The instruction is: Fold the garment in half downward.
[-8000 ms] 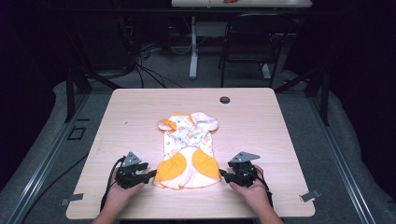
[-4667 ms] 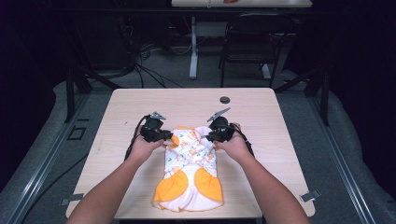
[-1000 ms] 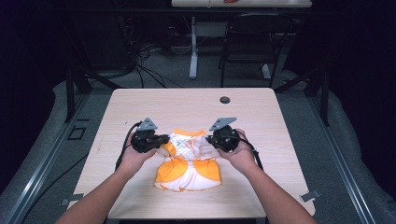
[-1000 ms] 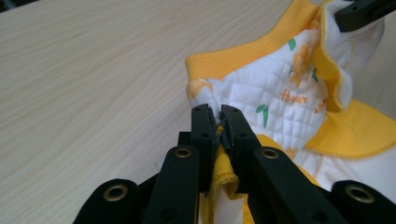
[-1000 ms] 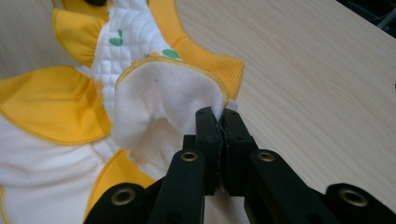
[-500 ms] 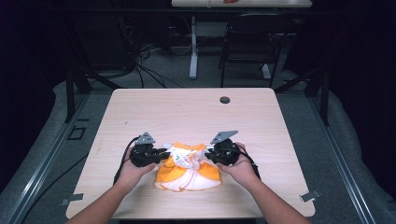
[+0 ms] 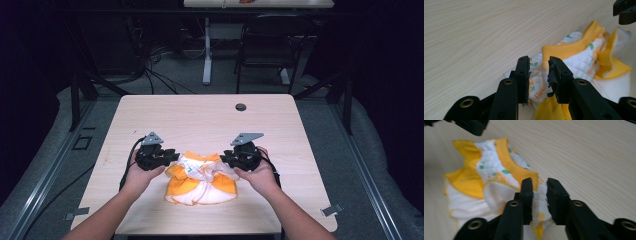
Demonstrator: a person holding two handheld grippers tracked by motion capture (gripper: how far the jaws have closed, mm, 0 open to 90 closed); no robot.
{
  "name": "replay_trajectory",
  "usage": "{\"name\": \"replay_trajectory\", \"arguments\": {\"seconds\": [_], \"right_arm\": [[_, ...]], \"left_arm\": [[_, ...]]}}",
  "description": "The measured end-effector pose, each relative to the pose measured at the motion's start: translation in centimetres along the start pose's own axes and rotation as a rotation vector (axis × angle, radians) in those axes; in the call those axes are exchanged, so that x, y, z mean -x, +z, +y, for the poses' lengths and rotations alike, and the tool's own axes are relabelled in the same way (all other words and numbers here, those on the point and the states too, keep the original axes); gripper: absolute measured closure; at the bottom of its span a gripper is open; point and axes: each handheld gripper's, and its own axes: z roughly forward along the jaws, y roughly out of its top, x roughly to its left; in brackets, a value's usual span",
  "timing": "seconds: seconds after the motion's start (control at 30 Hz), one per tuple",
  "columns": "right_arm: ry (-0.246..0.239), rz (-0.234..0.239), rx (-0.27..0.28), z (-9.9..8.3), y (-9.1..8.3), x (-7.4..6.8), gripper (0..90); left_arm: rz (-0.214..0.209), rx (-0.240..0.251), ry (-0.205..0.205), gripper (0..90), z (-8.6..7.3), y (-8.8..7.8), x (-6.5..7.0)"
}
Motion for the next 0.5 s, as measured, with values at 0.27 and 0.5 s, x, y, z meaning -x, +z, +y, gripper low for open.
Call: {"name": "replay_trajectory", "arguments": {"seconds": [0.27, 0.5], "right_arm": [[0.072, -0.004, -0.088, -0.5, 3.0, 1.4, 89.5], [0.051, 0.039, -0.078, -0.5, 2.4, 0.3, 89.4]], "left_arm": [[-0.029, -0.055, -0.073, 90.0, -0.4, 2.1, -0.7], [-0.089, -0.054, -0.020, 90.0, -0.5, 1.0, 0.5]]}}
